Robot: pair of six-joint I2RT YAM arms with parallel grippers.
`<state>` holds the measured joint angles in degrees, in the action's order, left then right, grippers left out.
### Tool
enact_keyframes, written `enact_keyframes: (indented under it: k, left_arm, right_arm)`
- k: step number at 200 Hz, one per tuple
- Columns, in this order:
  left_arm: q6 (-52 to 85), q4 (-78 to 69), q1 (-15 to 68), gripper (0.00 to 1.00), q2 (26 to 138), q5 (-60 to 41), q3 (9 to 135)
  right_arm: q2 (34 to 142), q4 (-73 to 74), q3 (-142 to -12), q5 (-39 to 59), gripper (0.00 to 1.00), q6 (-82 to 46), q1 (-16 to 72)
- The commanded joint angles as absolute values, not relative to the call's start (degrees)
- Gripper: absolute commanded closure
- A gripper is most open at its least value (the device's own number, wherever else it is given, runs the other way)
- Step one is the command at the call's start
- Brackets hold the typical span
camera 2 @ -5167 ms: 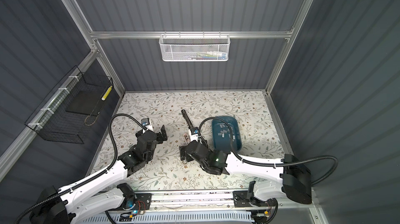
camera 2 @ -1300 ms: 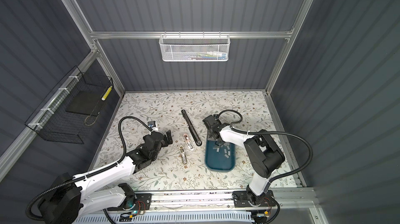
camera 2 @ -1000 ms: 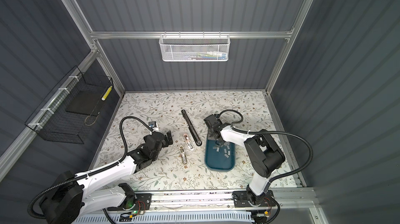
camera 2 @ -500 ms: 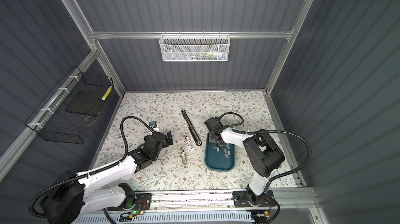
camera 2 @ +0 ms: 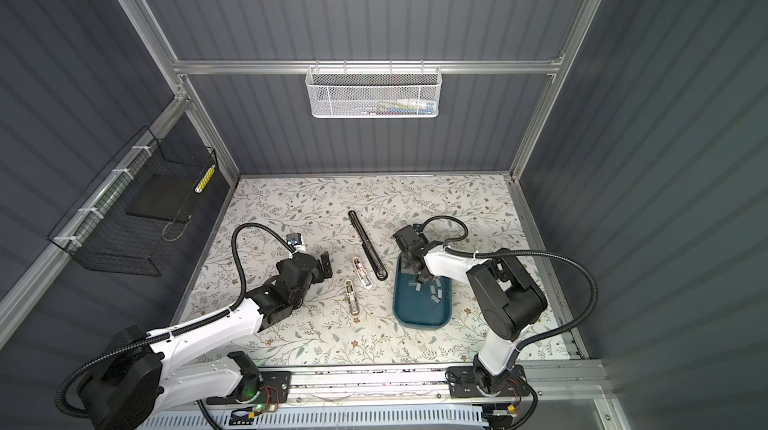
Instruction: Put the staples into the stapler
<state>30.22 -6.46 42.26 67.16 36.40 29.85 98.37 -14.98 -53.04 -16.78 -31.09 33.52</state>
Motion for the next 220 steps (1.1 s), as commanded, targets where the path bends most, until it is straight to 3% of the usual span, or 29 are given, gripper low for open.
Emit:
enact_keyframes:
  k: [1,220]
  left_arm:
    - [29.36,-6.78,42.01,0.00,67.73,37.19,31.29]
    - [29.27,-6.24,42.01,0.00,68.61,36.61,31.94]
  right_arm:
    - [96.45,-16.26,-51.45,-17.50,0.70,-32.16,33.25]
    - [97.41,-16.35,-51.50,-16.13,0.74,-33.07,33.23]
